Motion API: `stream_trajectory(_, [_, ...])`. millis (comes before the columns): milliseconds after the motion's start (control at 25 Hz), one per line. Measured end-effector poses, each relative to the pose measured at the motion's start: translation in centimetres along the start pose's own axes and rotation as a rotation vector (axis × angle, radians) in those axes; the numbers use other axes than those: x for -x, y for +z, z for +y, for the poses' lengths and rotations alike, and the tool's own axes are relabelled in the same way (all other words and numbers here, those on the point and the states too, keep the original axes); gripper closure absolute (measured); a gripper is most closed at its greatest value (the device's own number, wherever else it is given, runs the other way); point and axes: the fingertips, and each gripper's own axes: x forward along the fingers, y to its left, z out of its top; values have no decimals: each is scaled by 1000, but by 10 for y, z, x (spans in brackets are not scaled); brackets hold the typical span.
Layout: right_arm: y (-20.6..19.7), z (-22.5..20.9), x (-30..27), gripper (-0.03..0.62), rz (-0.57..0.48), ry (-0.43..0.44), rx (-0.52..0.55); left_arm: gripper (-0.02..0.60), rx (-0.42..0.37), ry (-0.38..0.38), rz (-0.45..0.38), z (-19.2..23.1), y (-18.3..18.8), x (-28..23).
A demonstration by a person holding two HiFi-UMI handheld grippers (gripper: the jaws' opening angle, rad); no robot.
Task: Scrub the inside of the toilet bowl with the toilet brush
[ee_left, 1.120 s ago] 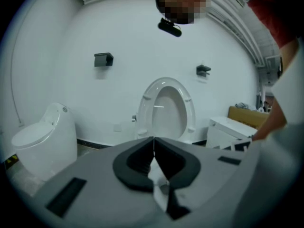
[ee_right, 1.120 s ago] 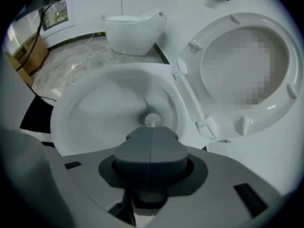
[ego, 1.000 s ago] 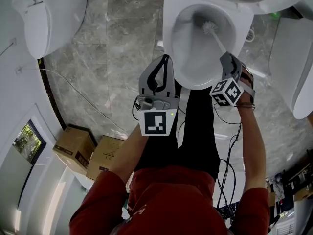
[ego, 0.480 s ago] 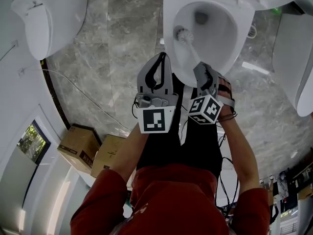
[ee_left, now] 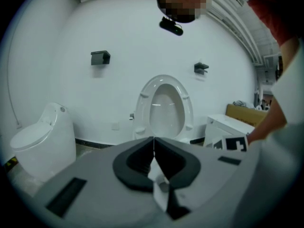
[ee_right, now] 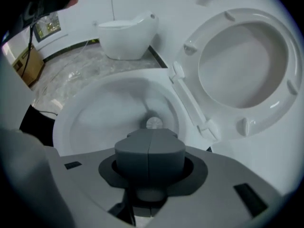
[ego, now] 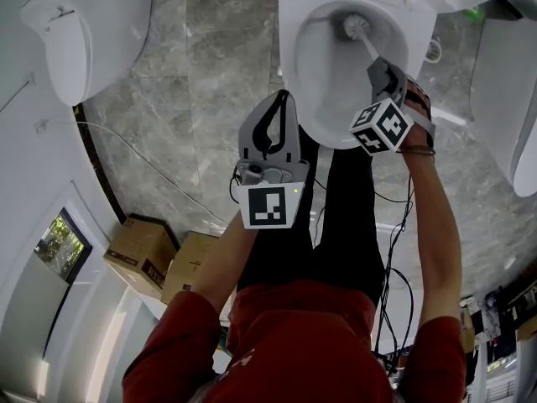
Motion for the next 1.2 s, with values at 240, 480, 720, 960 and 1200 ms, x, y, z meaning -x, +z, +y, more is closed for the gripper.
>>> stream_trajectory(240, [-71,48,32,439,75,85,-18,583,-1,-6,10,-3,-8,0])
stream_trajectory(480, [-47,133,84,439,26,227,-112,583,-1,6,15,7,-7,6])
stream_trajectory(720, [28,118,82,439,-133,194,-185,583,-11,9,21,10,-10,9])
stream_trajectory(960, [50,55,33,439,-162,76,-93,583,-15,-3,12,5,-5,14])
stream_trajectory(1200, [17,-12,3,439,-45,-8,-66,583,-22,-18,16,-1,-4,16])
